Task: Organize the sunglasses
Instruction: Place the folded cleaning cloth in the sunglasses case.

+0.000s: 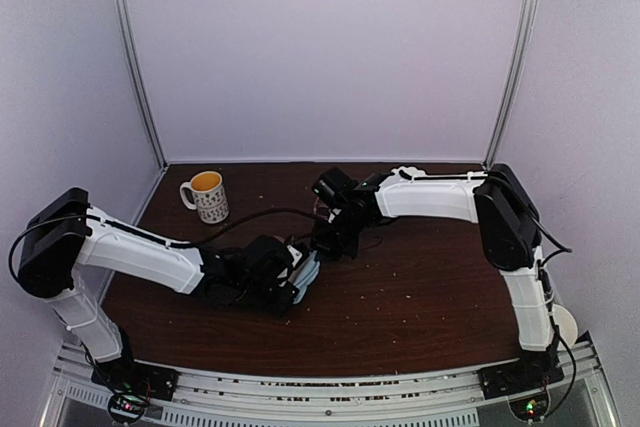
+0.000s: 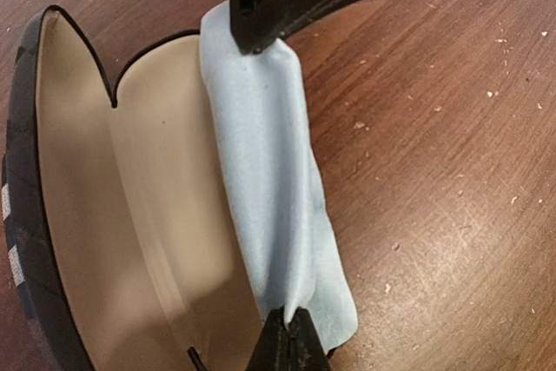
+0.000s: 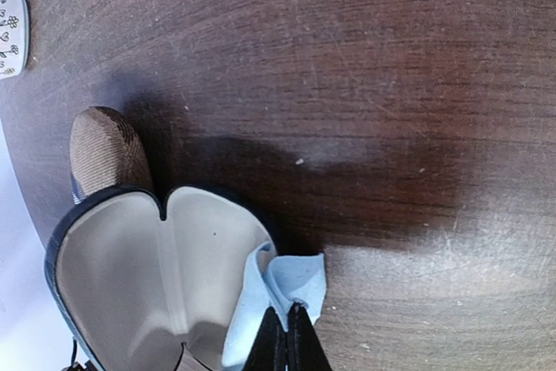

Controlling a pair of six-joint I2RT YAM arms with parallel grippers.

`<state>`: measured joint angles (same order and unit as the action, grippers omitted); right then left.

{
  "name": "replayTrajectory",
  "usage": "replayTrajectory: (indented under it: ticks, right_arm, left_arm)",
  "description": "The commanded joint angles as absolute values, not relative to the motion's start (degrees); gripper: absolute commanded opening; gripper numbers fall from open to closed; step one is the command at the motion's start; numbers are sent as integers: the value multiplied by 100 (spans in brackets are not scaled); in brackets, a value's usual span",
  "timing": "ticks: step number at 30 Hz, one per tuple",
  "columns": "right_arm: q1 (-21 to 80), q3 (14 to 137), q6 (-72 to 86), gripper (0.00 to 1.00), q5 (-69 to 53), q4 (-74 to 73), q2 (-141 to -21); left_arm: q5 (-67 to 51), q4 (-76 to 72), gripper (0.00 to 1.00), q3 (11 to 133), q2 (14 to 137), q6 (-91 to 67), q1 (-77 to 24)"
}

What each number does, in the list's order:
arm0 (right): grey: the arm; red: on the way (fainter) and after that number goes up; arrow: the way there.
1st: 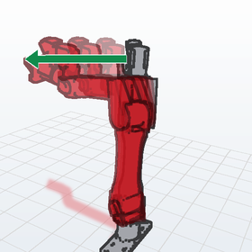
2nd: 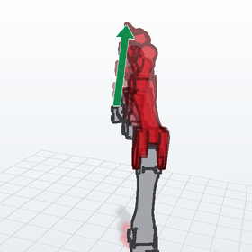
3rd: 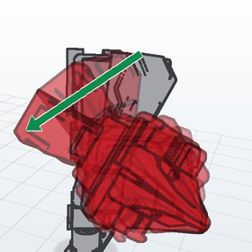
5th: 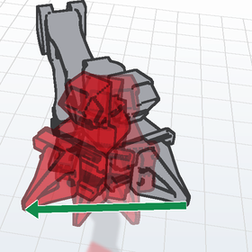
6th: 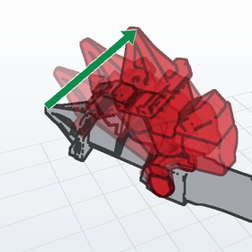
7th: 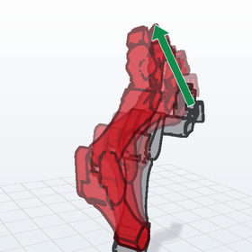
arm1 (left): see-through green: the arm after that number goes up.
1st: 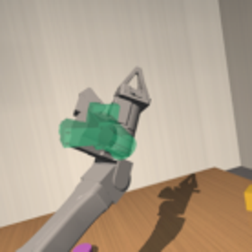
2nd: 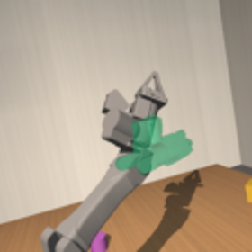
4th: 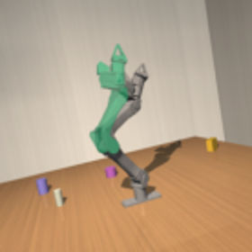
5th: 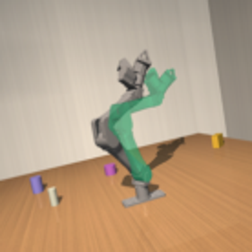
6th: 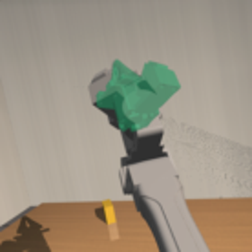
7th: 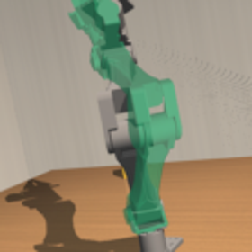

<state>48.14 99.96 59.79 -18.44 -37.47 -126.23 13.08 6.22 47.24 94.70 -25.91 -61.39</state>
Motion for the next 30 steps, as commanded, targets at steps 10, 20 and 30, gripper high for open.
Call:
replayTrajectory:
  ticks: [10,20,30]
  right_arm:
    - [4764,10404,6154,0,-1989,-3496,-12941]
    - [4746,10408,6048,0,-1985,-3530,-12879]
    - [4592,9530,5770,0,-1514,-3917,-11908]
  left_arm:
    - [1319,716,0,4768,9478,-2824,-6013]
    - [1000,636,0,4796,9300,-2729,-5999]
    - [-164,260,0,4928,8942,-3068,-5996]
